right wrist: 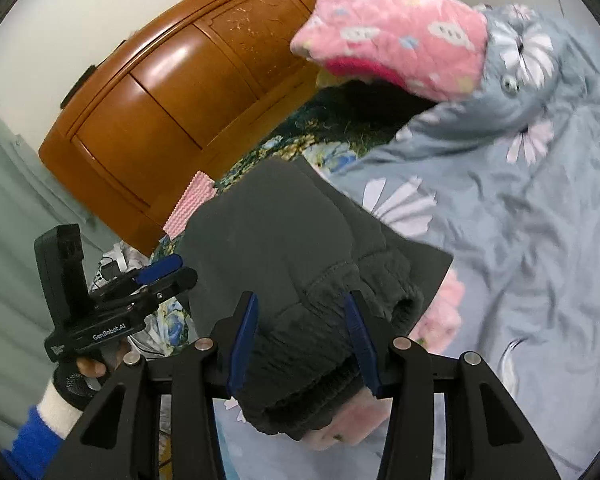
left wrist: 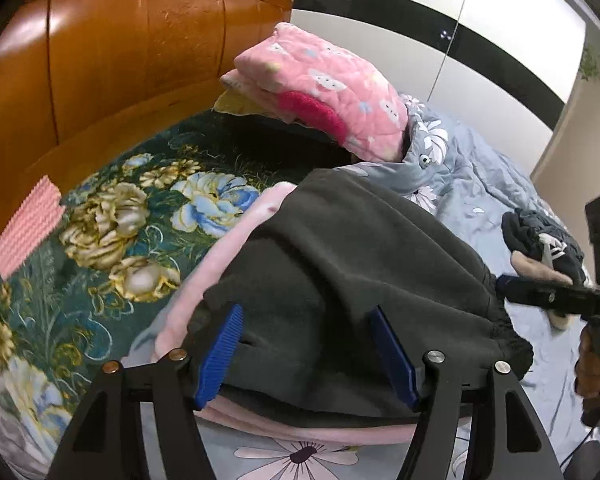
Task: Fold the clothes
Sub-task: 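Carry the sweatpants with both grippers and lower them onto the pink clothes stack, then open both grippers and pull them back from the stack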
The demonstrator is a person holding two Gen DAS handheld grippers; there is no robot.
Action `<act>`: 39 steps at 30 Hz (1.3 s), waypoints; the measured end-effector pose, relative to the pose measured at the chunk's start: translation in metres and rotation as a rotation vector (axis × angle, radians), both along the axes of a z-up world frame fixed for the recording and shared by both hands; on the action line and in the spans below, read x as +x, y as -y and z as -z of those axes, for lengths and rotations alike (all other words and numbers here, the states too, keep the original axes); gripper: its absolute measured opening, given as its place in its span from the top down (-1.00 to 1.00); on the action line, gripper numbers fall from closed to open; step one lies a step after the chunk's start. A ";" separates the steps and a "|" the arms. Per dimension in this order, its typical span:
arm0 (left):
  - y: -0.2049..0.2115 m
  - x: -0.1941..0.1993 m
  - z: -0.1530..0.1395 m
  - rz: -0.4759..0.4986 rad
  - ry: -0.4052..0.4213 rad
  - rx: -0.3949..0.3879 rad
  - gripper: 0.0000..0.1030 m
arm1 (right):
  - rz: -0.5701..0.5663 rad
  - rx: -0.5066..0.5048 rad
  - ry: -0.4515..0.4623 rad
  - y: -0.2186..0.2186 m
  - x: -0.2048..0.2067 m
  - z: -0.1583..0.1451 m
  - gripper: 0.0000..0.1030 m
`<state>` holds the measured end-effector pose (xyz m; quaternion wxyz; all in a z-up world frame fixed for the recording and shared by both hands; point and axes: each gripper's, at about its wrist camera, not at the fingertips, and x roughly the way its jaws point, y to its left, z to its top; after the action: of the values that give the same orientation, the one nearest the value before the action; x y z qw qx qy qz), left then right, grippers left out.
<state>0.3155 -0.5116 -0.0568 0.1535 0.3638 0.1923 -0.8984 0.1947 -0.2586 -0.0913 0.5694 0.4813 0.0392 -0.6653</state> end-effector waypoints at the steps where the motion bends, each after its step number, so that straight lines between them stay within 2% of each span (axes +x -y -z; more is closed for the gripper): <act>1: 0.000 0.001 0.005 -0.004 0.001 0.002 -0.37 | 0.005 -0.005 0.005 0.000 0.002 0.003 0.07; 8: 0.010 0.010 0.031 -0.045 -0.023 0.062 -0.39 | 0.016 -0.003 0.016 0.003 0.008 0.017 0.10; 13: 0.004 0.007 0.020 -0.056 0.000 0.047 -0.41 | 0.030 0.017 -0.002 0.003 0.009 0.007 0.10; 17: -0.011 0.014 0.000 -0.067 -0.013 0.011 -0.41 | 0.053 -0.010 -0.008 -0.017 0.016 -0.005 0.10; 21: -0.039 0.030 -0.010 -0.079 -0.038 -0.034 -0.62 | 0.070 -0.002 -0.051 -0.043 0.038 -0.002 0.10; 26: -0.065 0.051 0.007 -0.113 -0.044 -0.010 -0.79 | 0.111 0.092 -0.078 -0.061 0.067 0.026 0.10; 28: -0.075 0.058 0.014 -0.137 -0.035 -0.016 -0.99 | 0.118 0.117 -0.091 -0.065 0.077 0.035 0.02; 36: -0.104 0.077 0.022 -0.182 0.010 -0.092 -1.00 | 0.165 0.167 -0.130 -0.074 0.100 0.054 -0.59; 39: -0.110 0.079 0.022 -0.195 0.022 -0.113 -1.00 | 0.176 0.167 -0.147 -0.078 0.105 0.054 -0.65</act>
<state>0.3950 -0.4016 -0.0793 0.2628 0.3442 0.1740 -0.8844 0.2995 -0.1810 -0.1450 0.4625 0.4784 0.0937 -0.7406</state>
